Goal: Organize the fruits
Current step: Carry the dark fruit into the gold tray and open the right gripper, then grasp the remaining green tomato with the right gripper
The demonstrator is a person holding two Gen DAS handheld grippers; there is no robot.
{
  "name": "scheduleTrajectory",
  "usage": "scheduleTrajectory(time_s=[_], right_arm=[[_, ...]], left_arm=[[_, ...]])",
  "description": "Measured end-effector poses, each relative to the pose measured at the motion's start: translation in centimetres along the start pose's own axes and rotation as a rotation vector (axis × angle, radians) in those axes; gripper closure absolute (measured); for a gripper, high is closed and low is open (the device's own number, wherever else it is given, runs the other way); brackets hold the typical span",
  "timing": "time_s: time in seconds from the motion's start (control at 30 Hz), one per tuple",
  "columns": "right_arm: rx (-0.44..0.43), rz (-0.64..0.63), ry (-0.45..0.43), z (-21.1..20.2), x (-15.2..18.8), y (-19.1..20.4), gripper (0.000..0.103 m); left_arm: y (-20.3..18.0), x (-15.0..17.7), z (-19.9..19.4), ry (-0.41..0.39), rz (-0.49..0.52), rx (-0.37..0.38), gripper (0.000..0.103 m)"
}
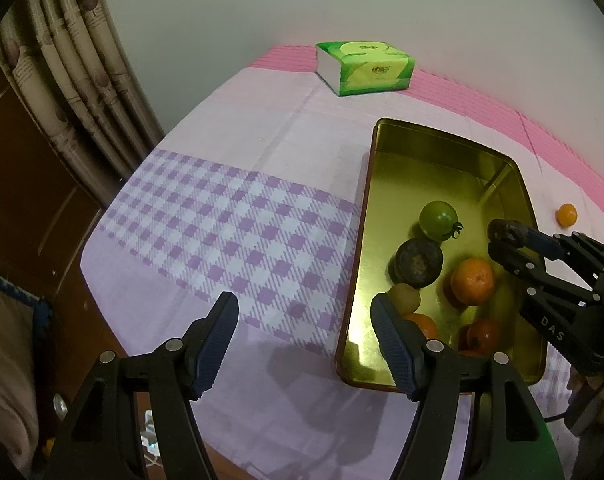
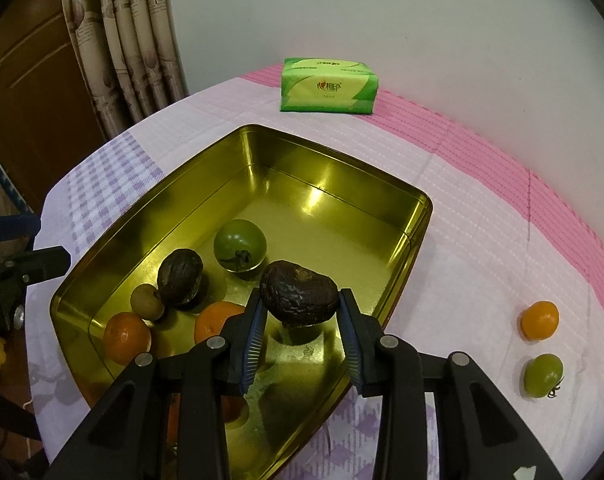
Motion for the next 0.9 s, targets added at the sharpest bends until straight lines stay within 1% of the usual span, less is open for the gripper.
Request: scheduleTrajectory(time_s=[0.1, 0.17, 0.3, 0.4, 0.53, 0.63, 0.7, 0.73, 0.77, 0.8, 0.9], right_arm=[[-0.010, 0.001, -0.009, -0.3, -0.1, 0.0, 0.068], [0.003, -0.001, -0.023, -0.7, -0.3, 0.0, 0.063], [-0.004, 0.030, -0.053, -2.1, -0.5, -0.5, 0.063], [-0.003, 0.074, -0.085, -3.8, 0.6, -1.6, 0.062], [0.052, 0.140, -0.088, -5.5, 3.7, -5.0, 0.060], [0.120, 0.213, -0.061, -6.4, 6.6, -9.3, 0.060], [0.160, 0.256, -0.049, -6.7, 8.0, -11.7, 0.060], [0.184, 0.280, -0.048, -6.9, 8.8, -13.1, 0.059], [0.201, 0.294, -0.047, -7.0, 9.3, -14.1, 0.056], [0.217, 0.309, -0.045, -7.0, 9.7, -15.0, 0.053], [0.236, 0.336, -0.047, -6.7, 10.4, -16.9, 0.052]], left_arm=[[-0.2, 0.0, 0.1, 0.003, 0.009, 0.004, 0.034], [-0.3, 0.0, 0.2, 0.004, 0.011, 0.007, 0.034], [-0.4, 0.0, 0.1, -0.001, 0.015, 0.010, 0.034], [-0.4, 0.0, 0.1, 0.000, 0.015, 0.010, 0.033], [-0.4, 0.1, 0.1, 0.002, 0.015, 0.012, 0.033], [-0.4, 0.1, 0.1, 0.002, 0.016, 0.010, 0.033], [-0.5, 0.1, 0.1, 0.005, 0.018, 0.007, 0.033], [-0.5, 0.2, 0.2, 0.007, 0.020, 0.004, 0.033], [-0.5, 0.3, 0.3, 0.009, 0.022, 0.005, 0.033], [-0.6, 0.3, 0.4, 0.012, 0.022, 0.012, 0.033], [-0.8, 0.2, 0.3, 0.014, 0.011, 0.061, 0.033]])
Point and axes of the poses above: each gripper's, at about its wrist camera, not at the fingertips, and z roughly the way its jaws point, y to its left, x to its underside, the point moved 8 cm from there along z, roughly the way its jaws point, and after that the axes turned 2 degrees about -z, right-handed, at the moved point
